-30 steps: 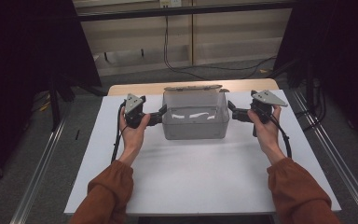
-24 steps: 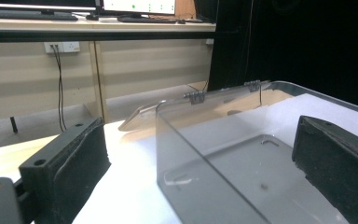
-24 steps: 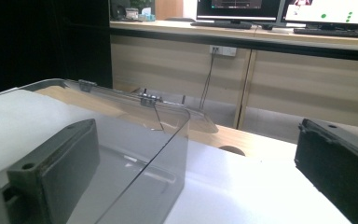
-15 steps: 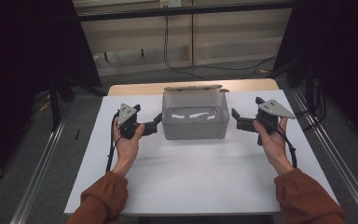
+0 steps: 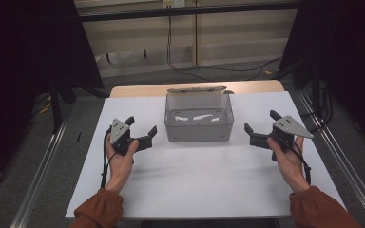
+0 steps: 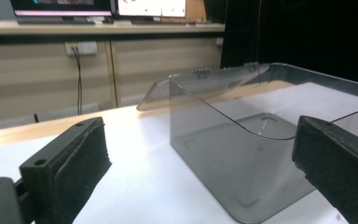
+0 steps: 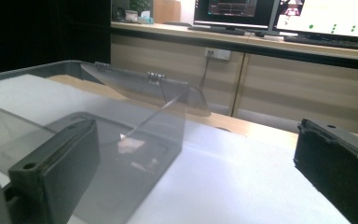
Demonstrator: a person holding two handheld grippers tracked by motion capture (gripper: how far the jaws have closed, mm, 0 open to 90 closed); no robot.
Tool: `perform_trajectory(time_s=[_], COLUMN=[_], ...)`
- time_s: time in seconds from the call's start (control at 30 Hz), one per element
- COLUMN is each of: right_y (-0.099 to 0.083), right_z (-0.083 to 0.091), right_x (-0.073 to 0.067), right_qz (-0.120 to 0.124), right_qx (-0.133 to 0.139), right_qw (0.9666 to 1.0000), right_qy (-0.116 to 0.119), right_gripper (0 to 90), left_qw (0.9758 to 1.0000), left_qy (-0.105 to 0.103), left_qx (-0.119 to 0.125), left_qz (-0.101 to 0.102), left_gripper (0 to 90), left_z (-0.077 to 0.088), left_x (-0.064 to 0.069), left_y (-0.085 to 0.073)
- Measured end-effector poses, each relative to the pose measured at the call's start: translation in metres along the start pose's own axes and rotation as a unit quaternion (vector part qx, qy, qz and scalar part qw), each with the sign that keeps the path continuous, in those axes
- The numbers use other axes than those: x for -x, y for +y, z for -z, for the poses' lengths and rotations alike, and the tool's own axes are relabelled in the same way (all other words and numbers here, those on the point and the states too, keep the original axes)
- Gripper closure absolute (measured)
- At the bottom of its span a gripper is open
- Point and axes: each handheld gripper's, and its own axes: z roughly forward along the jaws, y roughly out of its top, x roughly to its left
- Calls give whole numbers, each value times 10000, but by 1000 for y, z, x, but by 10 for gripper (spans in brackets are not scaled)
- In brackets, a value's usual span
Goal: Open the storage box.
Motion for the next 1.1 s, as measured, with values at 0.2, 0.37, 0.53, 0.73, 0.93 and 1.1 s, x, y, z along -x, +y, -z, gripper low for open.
perform_trajectory(time_s=[0.2, 0.37, 0.53, 0.73, 0.93, 1.1], right_y=[-8, -19, -26, -38, -45, -45], right_z=[19, 34, 47, 65, 80, 77], right_x=[4, 4, 2, 2, 1, 1], right_qz=[-66, -186, -260, -307, -335, -398], right_qx=[73, 98, 45, -25, -55, -29], right_qw=[9999, 9996, 9991, 9983, 9979, 9976], right_qy=[-71, -171, -319, -491, -552, -562], right_gripper=[0, 0, 0, 0, 0, 0], left_qw=[9998, 9996, 9996, 9986, 9981, 9977], left_qy=[185, 231, 256, 370, 545, 518], left_qx=[81, 105, 43, -165, -155, -162], left_qz=[95, 158, 139, 334, 255, 404], left_gripper=[33, 30, 28, 28, 25, 25], left_z=[20, 38, 53, 70, 79, 76], left_x=[1, 5, 11, 12, 15, 13], left_y=[-3, -9, -19, -28, -31, -32])
